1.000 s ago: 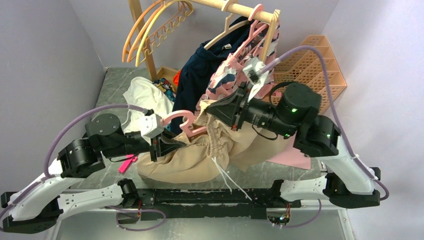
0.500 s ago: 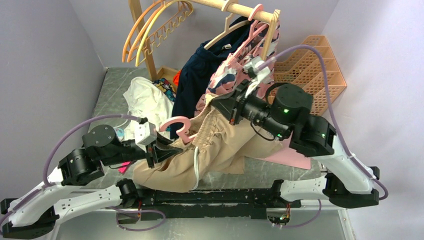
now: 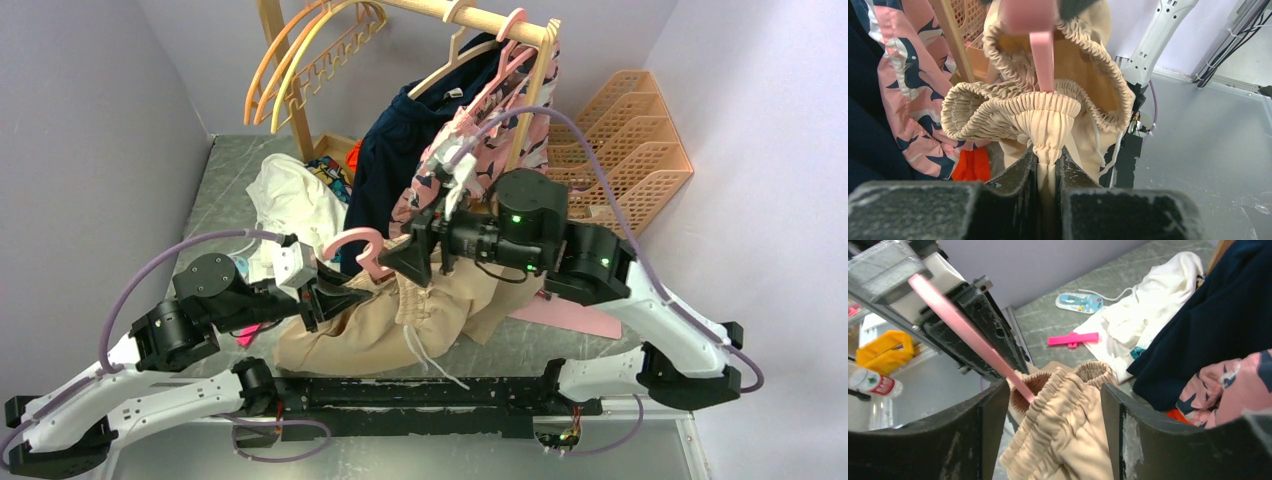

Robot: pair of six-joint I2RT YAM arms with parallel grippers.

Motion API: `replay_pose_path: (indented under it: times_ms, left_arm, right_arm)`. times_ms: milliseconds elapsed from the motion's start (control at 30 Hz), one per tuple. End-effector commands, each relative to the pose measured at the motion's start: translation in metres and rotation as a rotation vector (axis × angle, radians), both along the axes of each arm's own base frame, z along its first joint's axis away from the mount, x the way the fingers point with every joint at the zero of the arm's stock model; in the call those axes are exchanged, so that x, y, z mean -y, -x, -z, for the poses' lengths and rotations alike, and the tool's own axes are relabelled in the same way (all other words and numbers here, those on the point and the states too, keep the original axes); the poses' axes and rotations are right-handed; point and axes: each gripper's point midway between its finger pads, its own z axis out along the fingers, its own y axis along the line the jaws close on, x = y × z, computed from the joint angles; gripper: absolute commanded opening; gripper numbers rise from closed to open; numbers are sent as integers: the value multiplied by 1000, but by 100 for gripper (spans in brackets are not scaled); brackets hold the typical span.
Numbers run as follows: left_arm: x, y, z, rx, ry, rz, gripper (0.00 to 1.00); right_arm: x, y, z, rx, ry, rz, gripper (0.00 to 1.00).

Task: Place the shorts on the hanger
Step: Hang the shorts on the hanger, then adjust the shorts on the hanger.

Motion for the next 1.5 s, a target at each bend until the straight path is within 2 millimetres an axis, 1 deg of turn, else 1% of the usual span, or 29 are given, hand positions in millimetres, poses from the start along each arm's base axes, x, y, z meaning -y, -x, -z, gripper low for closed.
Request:
replay_pose_path:
  times_ms: [0, 100, 133, 200, 267, 400, 500, 600, 767, 933, 1033, 1100, 1200, 1367, 1433, 1467]
  left_arm:
    - [-7, -1, -30, 55, 122, -26, 7]
    - [-15, 1, -22, 38, 98, -39, 7]
    - [-18, 1, -19, 30, 84, -49, 7]
    - [-24, 2, -15, 20, 66, -60, 7]
    - [-28, 2, -14, 15, 52, -71, 7]
    - [-34, -3, -17, 16, 44, -114, 7]
    - [-36, -14, -20, 6, 63, -175, 7]
    - [-33, -26, -17, -8, 63, -228, 7]
    - [-21, -30, -17, -31, 70, -224, 7]
    - [-19, -40, -17, -62, 67, -274, 7]
    - [-20, -40, -21, -63, 78, -278, 7]
    - [-21, -39, -24, -62, 89, -277, 7]
    - [-24, -40, -29, -65, 106, -289, 7]
    - [-25, -42, -31, -68, 113, -302, 7]
    - [-23, -41, -30, -70, 107, -294, 7]
    - [-22, -41, -28, -71, 103, -292, 7]
  right_arm:
    - [47, 12, -44, 100, -107, 30, 77]
    - [71, 10, -53, 152, -113, 82, 79]
    - [78, 8, -53, 163, -105, 107, 79]
    - [88, 2, -48, 171, -71, 152, 78]
    - [90, 0, -37, 164, -23, 165, 75]
    - [78, 2, -10, 134, 50, 115, 68]
    - [65, 8, 2, 108, 59, 61, 65]
    - [55, 8, 6, 90, 26, 52, 66]
    - [41, 1, 10, 54, -27, 77, 68]
    - [32, -11, 16, 25, -52, 142, 72]
    - [29, -22, 28, 5, -17, 192, 73]
    - [27, -27, 34, -3, 7, 218, 72]
    - [24, -29, 39, -11, 26, 227, 71]
    - [17, -32, 49, -19, 67, 248, 70]
    - [16, -36, 54, -16, 91, 279, 67]
    - [17, -37, 55, -14, 100, 292, 63]
